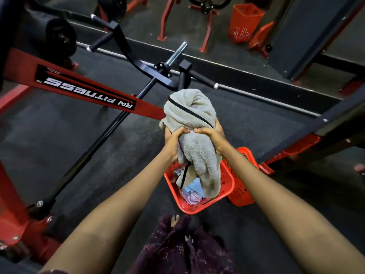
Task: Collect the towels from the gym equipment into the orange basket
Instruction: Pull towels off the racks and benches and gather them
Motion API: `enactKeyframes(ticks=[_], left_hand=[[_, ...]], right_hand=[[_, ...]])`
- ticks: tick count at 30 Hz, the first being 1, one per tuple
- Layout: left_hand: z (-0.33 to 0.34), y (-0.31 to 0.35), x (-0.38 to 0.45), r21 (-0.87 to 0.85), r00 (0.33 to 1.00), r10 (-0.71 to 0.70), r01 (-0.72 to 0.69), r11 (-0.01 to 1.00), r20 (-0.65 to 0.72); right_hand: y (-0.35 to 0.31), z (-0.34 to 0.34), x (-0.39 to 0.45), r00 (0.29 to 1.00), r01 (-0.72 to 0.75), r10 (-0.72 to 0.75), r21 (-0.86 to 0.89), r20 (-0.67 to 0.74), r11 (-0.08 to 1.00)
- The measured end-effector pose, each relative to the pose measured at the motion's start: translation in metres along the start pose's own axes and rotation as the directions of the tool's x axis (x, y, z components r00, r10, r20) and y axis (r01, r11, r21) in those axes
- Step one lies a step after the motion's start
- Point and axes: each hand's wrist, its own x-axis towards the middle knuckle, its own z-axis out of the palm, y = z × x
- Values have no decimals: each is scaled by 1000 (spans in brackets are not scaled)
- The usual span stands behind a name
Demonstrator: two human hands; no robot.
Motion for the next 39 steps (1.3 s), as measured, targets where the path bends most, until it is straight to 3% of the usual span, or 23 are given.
enactKeyframes(ticks=[10,21,35,39], left_hand=[[16,-34,46,18,987,-78,82,996,-141],[8,-96,85,123,952,-109,150,981,-287],[-37,-226,132,226,844,-223,368,902,-488],[-49,-254,145,329,824,-292,481,812,-485]], right_hand=[[18,-30,48,994,-105,103,-30,-40,994],[74,-61,93,977,-201,202,-17,74,979],[243,-98,138,925,-372,379,-162,17,914],[272,-97,149,888,-454,449,-356,-100,817]])
